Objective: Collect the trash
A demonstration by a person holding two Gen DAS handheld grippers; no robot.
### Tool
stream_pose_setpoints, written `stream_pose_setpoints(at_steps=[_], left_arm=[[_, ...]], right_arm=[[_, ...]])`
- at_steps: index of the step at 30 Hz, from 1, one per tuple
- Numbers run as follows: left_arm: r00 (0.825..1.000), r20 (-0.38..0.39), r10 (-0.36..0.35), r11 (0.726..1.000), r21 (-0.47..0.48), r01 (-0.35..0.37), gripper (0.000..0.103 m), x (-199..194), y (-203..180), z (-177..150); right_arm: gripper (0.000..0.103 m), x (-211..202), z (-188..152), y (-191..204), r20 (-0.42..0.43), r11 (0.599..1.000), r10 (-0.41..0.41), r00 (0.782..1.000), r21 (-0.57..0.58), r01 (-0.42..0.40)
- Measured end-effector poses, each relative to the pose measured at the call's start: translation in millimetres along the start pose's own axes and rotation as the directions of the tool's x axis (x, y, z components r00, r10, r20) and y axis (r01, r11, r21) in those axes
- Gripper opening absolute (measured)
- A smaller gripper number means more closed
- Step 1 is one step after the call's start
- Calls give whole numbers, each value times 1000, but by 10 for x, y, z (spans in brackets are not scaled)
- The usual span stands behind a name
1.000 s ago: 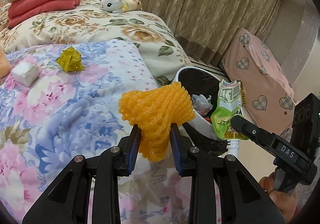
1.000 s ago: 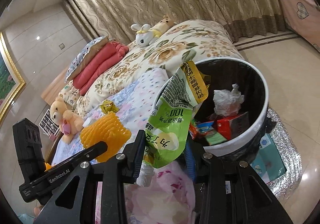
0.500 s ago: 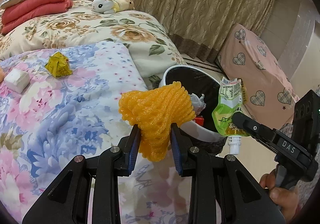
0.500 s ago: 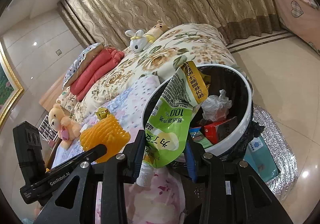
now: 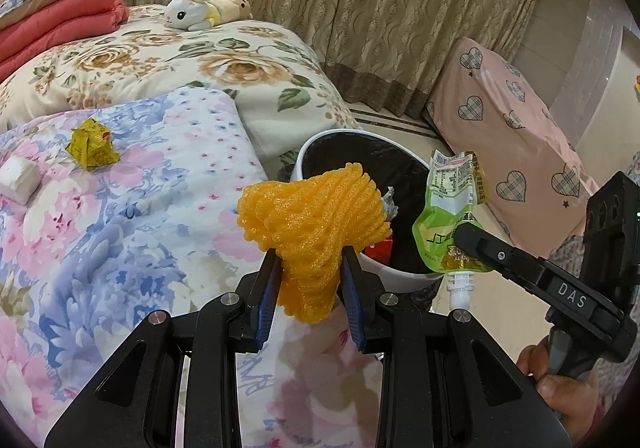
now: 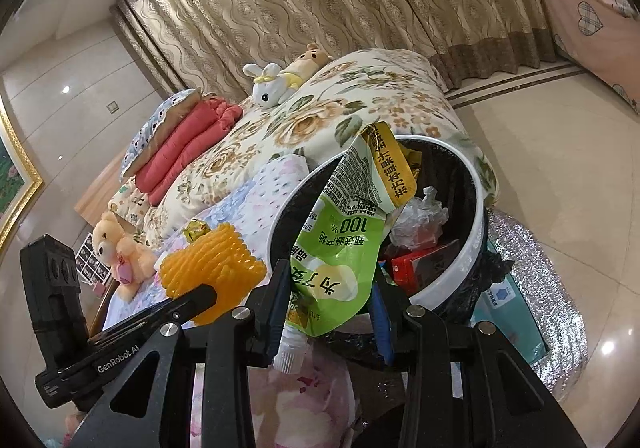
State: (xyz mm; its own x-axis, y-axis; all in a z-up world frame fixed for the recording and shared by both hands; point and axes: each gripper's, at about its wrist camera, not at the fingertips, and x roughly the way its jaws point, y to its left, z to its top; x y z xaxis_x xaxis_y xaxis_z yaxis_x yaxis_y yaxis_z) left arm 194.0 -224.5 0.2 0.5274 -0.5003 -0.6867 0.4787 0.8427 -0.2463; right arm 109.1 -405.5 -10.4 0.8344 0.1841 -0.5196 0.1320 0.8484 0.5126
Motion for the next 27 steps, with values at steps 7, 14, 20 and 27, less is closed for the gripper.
stream_pose_setpoints(at_steps=[7, 14, 20, 27], left_arm=[[1000, -2, 3, 1000, 9, -3, 28, 54, -51, 59], [1000, -5, 4, 1000, 21, -4, 28, 126, -126, 120], [1000, -13, 6, 1000, 26, -6, 28, 206, -180, 154], [1000, -16, 11, 1000, 28, -10, 29, 258, -205, 186]], right_arm=[[37, 18, 21, -12, -3, 1000, -6, 1000, -2, 6], [37, 37, 74, -40, 1, 1000, -12, 1000, -13, 12], [37, 72, 132, -61, 0, 1000, -21, 1000, -18, 21], [37, 105, 173, -91, -1, 1000, -23, 1000, -17, 23]])
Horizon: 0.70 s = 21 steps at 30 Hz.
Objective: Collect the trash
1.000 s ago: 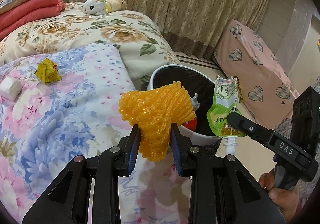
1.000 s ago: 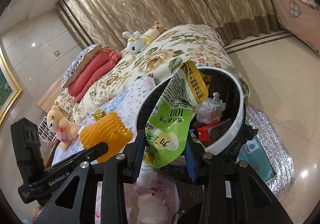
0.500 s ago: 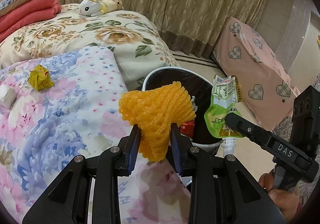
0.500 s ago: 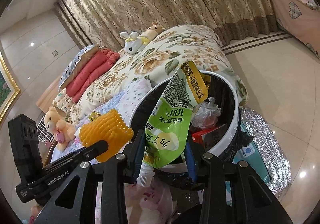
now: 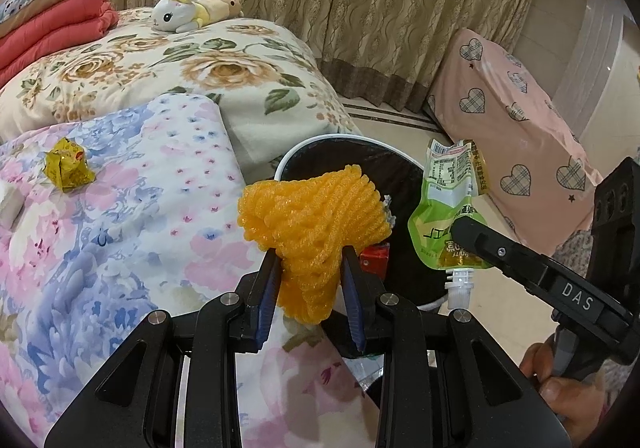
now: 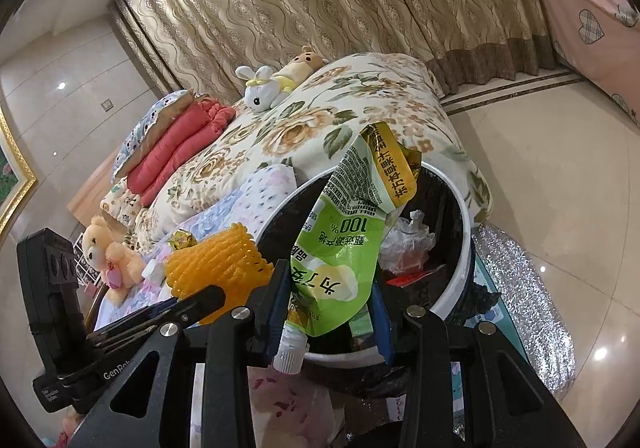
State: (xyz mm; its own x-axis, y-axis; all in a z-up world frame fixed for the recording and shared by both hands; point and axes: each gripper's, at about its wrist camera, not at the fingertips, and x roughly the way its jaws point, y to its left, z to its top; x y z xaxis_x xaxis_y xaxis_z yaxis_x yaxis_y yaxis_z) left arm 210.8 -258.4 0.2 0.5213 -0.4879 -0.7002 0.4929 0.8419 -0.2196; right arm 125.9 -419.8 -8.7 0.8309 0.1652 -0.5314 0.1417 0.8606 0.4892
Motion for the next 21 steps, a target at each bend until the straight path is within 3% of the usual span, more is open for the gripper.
stream_pose_setpoints(at_steps=[14, 19, 21], left_arm=[[1000, -1, -2, 1000, 13, 2, 30, 107, -92, 158], [1000, -11, -9, 1000, 10, 9, 35, 165, -112, 177], [1000, -14, -10, 1000, 11, 10, 42, 176, -117, 182]], right_arm=[[38, 109, 82, -81, -21, 1000, -13, 1000, 3, 13], [38, 146, 105, -114, -35, 1000, -18, 999, 8, 18], [41, 153, 114, -129, -39, 1000, -24, 999, 15, 24]])
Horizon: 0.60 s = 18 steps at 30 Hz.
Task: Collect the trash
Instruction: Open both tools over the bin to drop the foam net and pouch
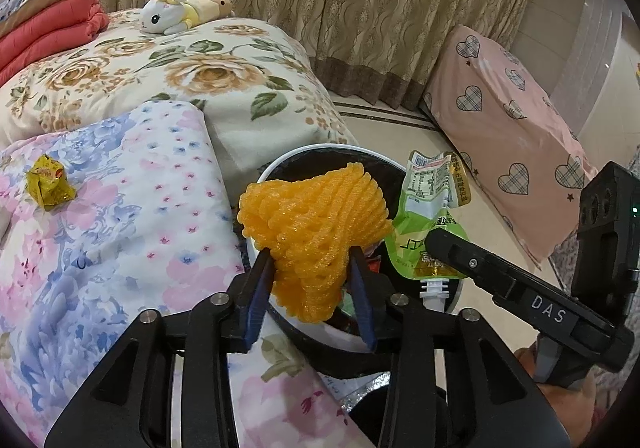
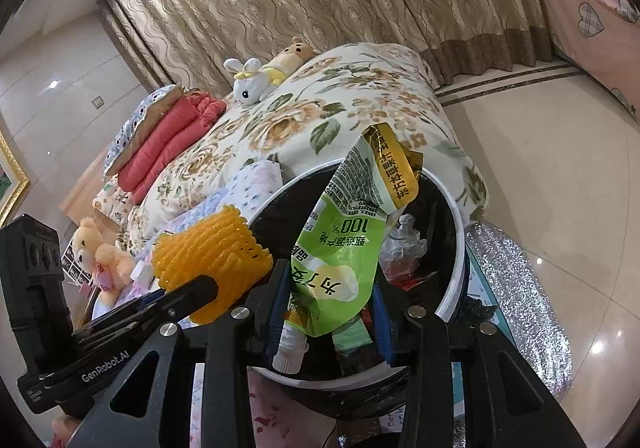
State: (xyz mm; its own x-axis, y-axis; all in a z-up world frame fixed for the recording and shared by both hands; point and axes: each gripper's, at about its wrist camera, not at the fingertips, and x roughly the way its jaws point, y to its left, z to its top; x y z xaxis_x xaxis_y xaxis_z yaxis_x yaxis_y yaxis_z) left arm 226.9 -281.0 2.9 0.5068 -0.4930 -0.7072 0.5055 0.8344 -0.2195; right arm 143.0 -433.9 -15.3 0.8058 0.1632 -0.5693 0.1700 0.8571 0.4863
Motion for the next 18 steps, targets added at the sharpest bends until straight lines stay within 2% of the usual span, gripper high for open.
stream_pose_setpoints(at_steps=[5, 7, 12, 16, 18], left_arm=[[1000, -7, -1, 1000, -8, 1, 58, 15, 10, -3], [1000, -6, -3, 1000, -14, 3, 63, 6, 33, -20], [1000, -4, -5, 1000, -24, 5, 64, -38, 74, -72], [1000, 6, 4, 999, -35, -4, 64, -115, 146, -135], [1000, 9, 8, 998, -55, -7, 64, -164, 222, -187]], right_arm=[[45, 18, 18, -49, -10, 999, 0, 1000, 35, 1], [55, 2, 7, -41, -7, 999, -3, 1000, 36, 3], [61, -41, -18, -20, 2, 999, -4, 1000, 41, 4], [71, -92, -59, 16, 15, 999, -6, 1000, 39, 5], [73, -110, -86, 47, 19, 999, -3, 1000, 39, 2]])
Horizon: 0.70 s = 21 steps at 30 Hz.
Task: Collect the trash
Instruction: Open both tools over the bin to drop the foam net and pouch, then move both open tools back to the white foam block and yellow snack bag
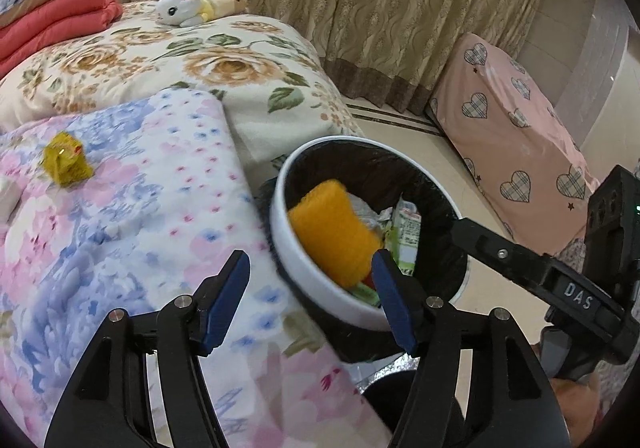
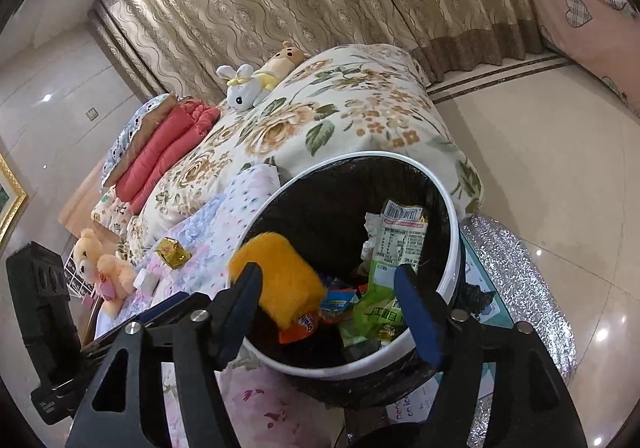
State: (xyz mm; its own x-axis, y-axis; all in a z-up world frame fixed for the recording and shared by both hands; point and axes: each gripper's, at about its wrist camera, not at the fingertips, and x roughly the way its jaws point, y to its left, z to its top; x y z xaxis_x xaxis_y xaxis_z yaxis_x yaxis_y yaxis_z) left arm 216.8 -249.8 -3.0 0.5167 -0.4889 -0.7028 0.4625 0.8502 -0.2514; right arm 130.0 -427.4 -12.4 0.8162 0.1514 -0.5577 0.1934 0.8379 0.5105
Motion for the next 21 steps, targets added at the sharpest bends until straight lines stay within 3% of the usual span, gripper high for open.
stream_pose_setpoints(at_steps=[21], left_arm=[[991, 15, 134, 972, -198, -129, 65, -534, 1078, -541]], right_arm=[[91, 189, -493, 910, -77, 983, 108, 991, -142, -118]])
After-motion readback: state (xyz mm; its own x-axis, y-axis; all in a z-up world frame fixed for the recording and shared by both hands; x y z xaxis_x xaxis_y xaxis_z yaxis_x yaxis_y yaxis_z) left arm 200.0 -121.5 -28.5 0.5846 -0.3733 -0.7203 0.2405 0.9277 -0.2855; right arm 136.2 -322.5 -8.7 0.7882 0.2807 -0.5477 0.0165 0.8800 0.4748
